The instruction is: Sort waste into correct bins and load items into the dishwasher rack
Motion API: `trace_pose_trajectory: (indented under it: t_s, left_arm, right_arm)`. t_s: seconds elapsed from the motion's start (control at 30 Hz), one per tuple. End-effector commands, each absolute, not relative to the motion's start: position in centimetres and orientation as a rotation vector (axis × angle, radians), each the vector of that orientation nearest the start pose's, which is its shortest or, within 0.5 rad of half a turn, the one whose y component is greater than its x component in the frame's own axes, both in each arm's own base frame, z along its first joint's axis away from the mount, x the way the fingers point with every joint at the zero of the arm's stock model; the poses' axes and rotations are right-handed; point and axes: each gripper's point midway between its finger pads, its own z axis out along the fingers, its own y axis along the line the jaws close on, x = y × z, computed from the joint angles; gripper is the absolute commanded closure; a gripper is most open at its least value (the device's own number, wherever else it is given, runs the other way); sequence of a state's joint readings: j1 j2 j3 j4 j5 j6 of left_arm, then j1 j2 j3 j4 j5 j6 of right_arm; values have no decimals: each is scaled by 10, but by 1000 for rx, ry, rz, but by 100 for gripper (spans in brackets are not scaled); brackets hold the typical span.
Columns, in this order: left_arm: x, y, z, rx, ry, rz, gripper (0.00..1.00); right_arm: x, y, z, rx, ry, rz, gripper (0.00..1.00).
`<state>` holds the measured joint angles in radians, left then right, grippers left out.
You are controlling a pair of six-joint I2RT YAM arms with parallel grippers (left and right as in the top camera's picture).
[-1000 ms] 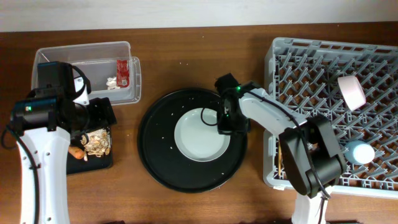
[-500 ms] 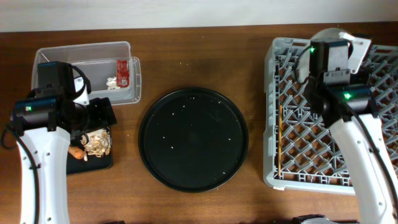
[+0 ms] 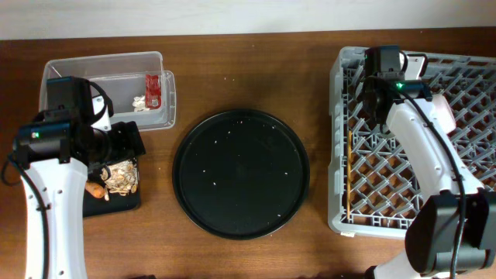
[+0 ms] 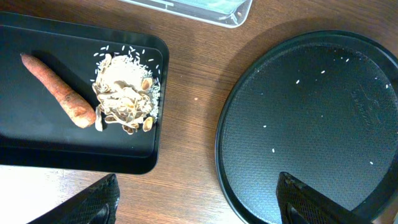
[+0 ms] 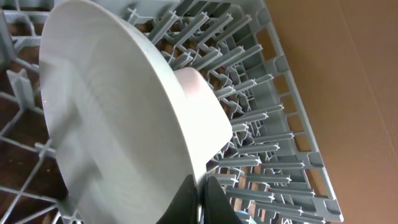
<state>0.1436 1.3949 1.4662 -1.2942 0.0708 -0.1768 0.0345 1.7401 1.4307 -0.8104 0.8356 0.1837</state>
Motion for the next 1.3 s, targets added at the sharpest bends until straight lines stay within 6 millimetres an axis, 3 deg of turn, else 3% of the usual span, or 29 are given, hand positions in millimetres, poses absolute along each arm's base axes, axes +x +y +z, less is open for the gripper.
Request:
trace_pose_trajectory:
  t_s: [0.0, 0.07, 0.1, 0.17, 0.2, 0.27, 0.33, 0.37, 0.4, 0.47, 0.53, 0.57, 0.63, 0.7, 0.83, 1.0, 1.07, 1.27]
  left_arm:
    - [297, 31, 224, -422, 2745, -110, 20]
    - [297, 31, 224, -422, 2746, -110, 20]
    - [297, 31, 224, -422, 2746, -110, 20]
    - [297, 31, 224, -422, 2745, -109, 19]
    - [297, 31, 224, -422, 2746, -110, 19]
    - [297, 31, 224, -422, 2745, -110, 19]
    - [299, 28, 225, -415, 2740, -137, 19]
    - [305, 22, 228, -395, 2718, -183, 19]
    - [315, 15, 232, -344, 2684, -194, 13]
    - [334, -12, 235, -94, 2645, -191, 3]
    - [323, -33, 216, 70, 2746, -176, 1]
    - [312, -30, 206, 74, 2819, -126, 1]
    - [281, -21, 197, 58, 2953, -73, 1]
    - [269, -20, 196, 57, 2991, -65, 1]
    - [264, -19, 203, 22, 2678, -78, 1]
    - [232, -18, 211, -65, 2368, -125, 1]
    - [225, -17, 219, -62, 2316, -128, 1]
    - [225, -17, 219, -62, 2318, -128, 1]
  right_arm:
    - [407, -84, 178, 371, 2474, -833, 95]
    - [402, -49, 166, 282, 2588, -610, 82]
    - [400, -41, 162, 262, 2617, -559, 79]
    - [387, -36, 166, 248, 2654, -519, 59]
    - [383, -36, 179, 254, 2629, -503, 53]
    - [372, -34, 223, 283, 2521, -386, 34]
    - [352, -43, 259, 347, 2437, -239, 24]
    - [348, -44, 261, 368, 2443, -142, 21]
    - [349, -27, 255, 264, 2486, 70, 18]
    - [341, -16, 241, 189, 2564, 222, 10]
    - [322, -14, 229, 181, 2659, 228, 5]
    - [311, -12, 224, 158, 2709, 227, 2]
    - [293, -9, 215, 173, 2783, 241, 2]
    - [283, -8, 213, 169, 2769, 238, 2]
    - [249, -4, 233, 114, 2475, 180, 2]
    - [197, 1, 222, 105, 2378, 143, 2]
    - [193, 2, 220, 107, 2389, 144, 2]
    - [194, 2, 218, 108, 2399, 146, 2]
